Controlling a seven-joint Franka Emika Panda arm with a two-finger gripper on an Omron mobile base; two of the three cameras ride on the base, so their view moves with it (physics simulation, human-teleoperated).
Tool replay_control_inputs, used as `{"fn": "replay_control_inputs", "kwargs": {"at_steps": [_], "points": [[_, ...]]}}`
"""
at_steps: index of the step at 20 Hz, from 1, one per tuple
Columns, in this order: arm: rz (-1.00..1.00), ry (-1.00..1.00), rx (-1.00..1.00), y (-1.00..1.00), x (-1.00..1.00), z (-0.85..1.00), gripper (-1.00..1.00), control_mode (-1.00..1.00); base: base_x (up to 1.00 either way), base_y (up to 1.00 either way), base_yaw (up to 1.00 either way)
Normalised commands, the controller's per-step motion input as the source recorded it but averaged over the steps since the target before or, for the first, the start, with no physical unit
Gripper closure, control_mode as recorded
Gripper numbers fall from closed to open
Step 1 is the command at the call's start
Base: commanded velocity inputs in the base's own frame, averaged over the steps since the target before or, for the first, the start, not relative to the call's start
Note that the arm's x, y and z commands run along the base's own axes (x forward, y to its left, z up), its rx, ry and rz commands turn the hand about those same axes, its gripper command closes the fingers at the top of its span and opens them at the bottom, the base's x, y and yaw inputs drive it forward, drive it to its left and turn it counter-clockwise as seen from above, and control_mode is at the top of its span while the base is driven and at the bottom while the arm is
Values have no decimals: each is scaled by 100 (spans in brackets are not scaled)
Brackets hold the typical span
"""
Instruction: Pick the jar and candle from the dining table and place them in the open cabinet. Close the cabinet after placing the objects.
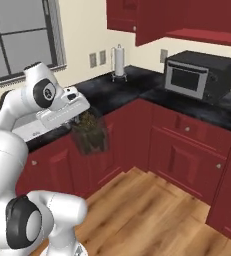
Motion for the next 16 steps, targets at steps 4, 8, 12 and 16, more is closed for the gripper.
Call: {"fn": "replay_control_inputs", "kwargs": {"at_steps": [4,8,12,16], "points": [[0,0,0,0,0,0,100,100,75,-25,-22],[0,0,0,0,0,0,100,100,78,-24,-20],[0,0,0,0,0,0,100,100,76,-22,-19],[0,0,0,0,0,0,100,100,74,-19,-17]]}}
